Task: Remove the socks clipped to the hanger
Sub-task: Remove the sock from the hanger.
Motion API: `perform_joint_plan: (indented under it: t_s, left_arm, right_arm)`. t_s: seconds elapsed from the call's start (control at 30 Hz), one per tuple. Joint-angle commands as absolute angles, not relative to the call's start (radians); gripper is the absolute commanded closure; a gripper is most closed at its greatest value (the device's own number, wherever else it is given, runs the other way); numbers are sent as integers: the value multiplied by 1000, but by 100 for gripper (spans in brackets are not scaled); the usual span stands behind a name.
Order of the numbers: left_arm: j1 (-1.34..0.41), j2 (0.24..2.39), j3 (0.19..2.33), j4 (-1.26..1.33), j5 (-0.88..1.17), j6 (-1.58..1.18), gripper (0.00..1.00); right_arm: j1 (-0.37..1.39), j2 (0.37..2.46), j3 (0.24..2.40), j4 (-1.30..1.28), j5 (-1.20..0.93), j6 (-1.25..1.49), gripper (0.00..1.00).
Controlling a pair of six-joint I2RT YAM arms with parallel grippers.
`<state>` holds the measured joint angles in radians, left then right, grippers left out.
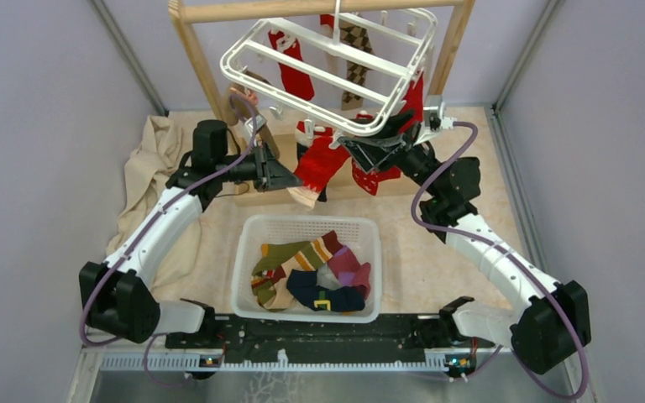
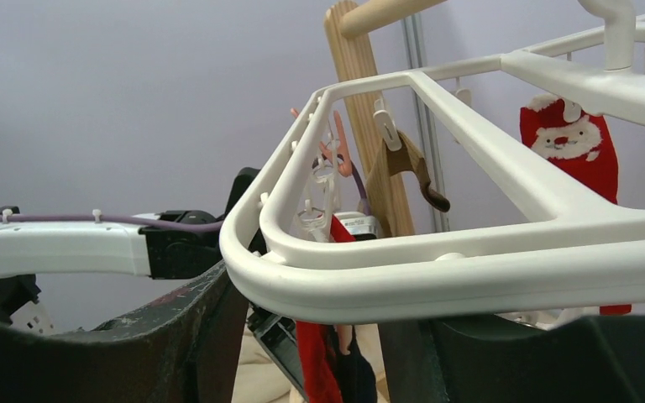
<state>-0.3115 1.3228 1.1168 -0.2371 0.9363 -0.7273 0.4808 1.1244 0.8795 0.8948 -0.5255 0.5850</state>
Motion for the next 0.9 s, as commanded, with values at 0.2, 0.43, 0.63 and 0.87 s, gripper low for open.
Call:
perform_joint_plan:
  t_s: [0.2, 0.43, 0.63, 0.87]
  left_arm:
    - [-346, 1360, 1143, -236, 959, -704, 100]
    - [-356, 1375, 1156, -244, 962, -698, 100]
    - [-359, 1385, 1161, -245, 965, -695, 100]
    - [-370, 1394, 1165, -244, 967, -694, 100]
  right_arm:
    - [476, 1152, 959, 973, -564, 585, 41]
    - [477, 1168, 958, 1000, -586, 587, 39]
    - [486, 1185, 971, 1009, -600, 596, 39]
    - [551, 1169, 990, 878, -528, 471, 38]
